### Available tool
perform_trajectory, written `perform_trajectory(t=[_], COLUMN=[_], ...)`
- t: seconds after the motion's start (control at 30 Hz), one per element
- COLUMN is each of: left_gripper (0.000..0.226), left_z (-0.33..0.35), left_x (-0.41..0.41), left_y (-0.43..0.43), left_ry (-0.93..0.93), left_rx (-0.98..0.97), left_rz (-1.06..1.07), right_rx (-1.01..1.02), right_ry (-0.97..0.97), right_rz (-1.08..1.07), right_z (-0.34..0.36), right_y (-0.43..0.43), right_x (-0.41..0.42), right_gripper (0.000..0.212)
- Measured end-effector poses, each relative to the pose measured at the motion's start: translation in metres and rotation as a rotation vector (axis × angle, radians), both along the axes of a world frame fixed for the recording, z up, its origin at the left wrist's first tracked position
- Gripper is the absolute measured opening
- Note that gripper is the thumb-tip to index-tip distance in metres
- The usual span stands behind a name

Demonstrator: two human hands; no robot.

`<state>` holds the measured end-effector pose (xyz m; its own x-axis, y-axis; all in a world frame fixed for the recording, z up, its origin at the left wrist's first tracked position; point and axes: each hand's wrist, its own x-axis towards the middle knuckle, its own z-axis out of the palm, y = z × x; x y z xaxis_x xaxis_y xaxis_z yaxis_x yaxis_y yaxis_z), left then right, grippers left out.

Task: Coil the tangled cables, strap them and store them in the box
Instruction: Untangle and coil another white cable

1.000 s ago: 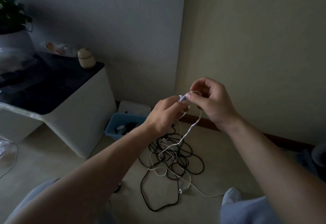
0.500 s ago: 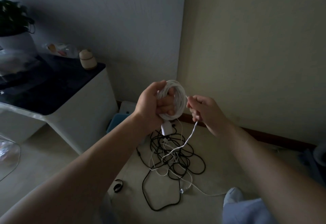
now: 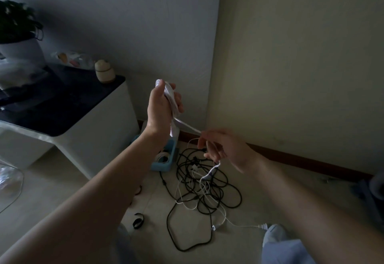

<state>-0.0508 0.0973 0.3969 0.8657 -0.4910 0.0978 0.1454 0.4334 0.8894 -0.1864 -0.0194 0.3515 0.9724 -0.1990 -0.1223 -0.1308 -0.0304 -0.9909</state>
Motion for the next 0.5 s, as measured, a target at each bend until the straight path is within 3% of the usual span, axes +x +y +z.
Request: perform_trajectory(t=[0.13,0.23,0.33,0.43,0.5], left_gripper=[0.051,0.061,0.063,0.098,0.093], left_z=[-0.011,-0.024,-0.029,-0.026,-0.022], left_x=[0.003,-0.003,-0.016,-0.023,-0.027], left_y=[0.003,0.002,0.001,0.002,0.006], left_ry=[-0.126,-0.282,-0.362,-0.379,-0.442], left_rx=[0.214,0.285,0.488,0.708,0.705], left_rz=[0.013,-0.132,-0.282,-0.459,-0.536], right_rx=[0.039,-0.021,-0.112,-0.231,-0.285], right_ry=[-0.103,-0.197,-0.292,-0.380,-0.374], right_rz=[0.025,0.016,-0.049,-0.175,-0.335], right_z=[0.012,0.020,0.026,0.028,0.027], right_y=[-0.003,-0.004,-0.006,-0.013,-0.022], right_x=[-0.004,-0.004,-0.005,-0.005,-0.004], right_gripper=[0.032,0.032,0.027,0.022,0.029])
